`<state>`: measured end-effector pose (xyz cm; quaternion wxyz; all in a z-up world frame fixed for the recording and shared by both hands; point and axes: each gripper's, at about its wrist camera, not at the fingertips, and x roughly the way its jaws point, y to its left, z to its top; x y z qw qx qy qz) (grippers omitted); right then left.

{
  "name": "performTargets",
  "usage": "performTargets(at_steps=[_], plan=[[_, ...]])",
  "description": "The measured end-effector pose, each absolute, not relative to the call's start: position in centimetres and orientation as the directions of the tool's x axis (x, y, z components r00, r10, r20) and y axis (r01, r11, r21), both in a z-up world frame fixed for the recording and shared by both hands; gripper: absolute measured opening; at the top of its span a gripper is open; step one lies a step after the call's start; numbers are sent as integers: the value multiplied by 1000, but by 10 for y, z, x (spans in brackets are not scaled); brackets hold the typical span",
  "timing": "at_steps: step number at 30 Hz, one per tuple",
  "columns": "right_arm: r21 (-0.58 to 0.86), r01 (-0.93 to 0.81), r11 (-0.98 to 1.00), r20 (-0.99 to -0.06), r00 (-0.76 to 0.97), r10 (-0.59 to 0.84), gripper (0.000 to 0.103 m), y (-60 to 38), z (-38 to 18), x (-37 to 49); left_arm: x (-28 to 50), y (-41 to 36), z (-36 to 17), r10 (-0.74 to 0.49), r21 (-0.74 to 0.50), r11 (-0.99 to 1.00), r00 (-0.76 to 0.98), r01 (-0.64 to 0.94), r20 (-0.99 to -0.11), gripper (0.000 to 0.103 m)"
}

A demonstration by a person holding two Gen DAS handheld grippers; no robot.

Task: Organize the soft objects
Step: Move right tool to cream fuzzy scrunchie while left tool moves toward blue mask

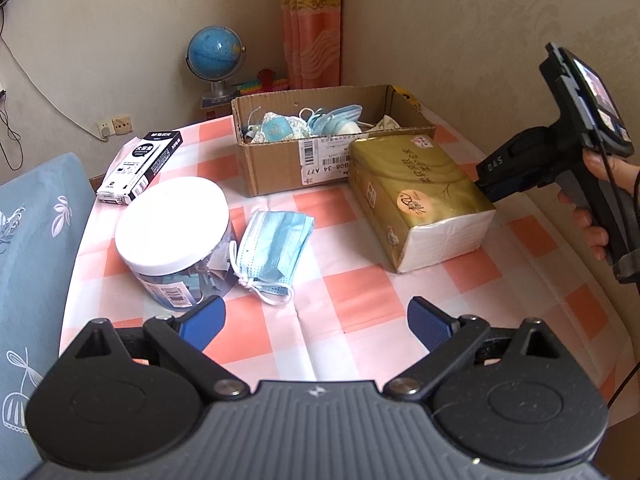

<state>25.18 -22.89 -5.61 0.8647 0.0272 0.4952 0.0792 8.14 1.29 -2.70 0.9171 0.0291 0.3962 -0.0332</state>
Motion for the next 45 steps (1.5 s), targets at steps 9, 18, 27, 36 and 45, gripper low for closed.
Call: performTargets(at_steps=[9, 18, 27, 36, 45], plan=[[64, -86, 994, -865, 492, 98, 32, -232, -59, 243, 79, 13, -25, -44, 21, 996, 690, 86, -723, 97], [32, -71, 997, -864, 499, 63, 34, -238, -62, 199, 73, 11, -21, -59, 16, 995, 699, 100, -713, 97], [10, -135, 991, -862, 502, 77, 38, -227, -61, 147, 70, 10, -23, -63, 18, 994, 696, 110, -716, 97], [28, -179, 983, -843, 524, 120, 54, -223, -51, 120, 73, 12, -28, -58, 27, 993, 684, 113, -727, 97], [57, -260, 964, -807, 556, 198, 71, -213, -53, 100, 80, 14, -34, -63, 25, 993, 675, 119, -735, 97]])
